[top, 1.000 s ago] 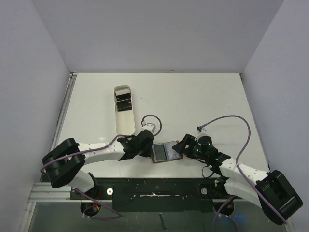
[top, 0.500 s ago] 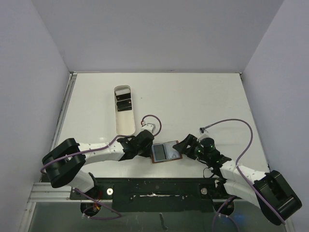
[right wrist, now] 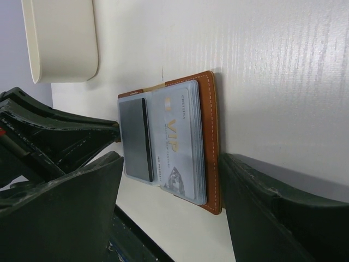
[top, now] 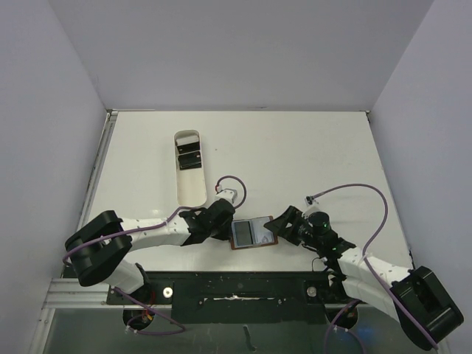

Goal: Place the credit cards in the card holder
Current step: Close the card holder at the center of the board.

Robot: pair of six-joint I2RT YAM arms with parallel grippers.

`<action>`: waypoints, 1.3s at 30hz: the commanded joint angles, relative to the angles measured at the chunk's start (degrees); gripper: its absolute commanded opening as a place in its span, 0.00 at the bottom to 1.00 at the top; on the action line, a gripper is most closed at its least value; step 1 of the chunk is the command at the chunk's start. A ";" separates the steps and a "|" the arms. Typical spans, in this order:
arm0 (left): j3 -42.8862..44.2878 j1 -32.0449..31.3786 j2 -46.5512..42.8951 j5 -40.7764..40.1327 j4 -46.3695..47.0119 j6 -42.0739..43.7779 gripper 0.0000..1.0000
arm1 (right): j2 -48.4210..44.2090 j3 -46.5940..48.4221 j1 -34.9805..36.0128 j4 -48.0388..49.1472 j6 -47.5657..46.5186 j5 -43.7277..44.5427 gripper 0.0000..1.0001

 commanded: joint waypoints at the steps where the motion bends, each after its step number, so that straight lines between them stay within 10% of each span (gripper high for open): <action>1: -0.05 -0.18 1.11 4.54 6.13 -1.47 0.01 | -2.49 0.49 0.15 4.61 2.85 -5.52 0.71; 31: -1.44 -0.14 0.63 10.51 16.57 -5.01 0.01 | 1.39 5.85 6.19 8.54 4.63 -5.35 0.68; 39: -5.28 -0.09 -0.73 10.94 19.62 -7.19 0.01 | 4.56 10.26 9.12 -3.44 -0.97 1.45 0.50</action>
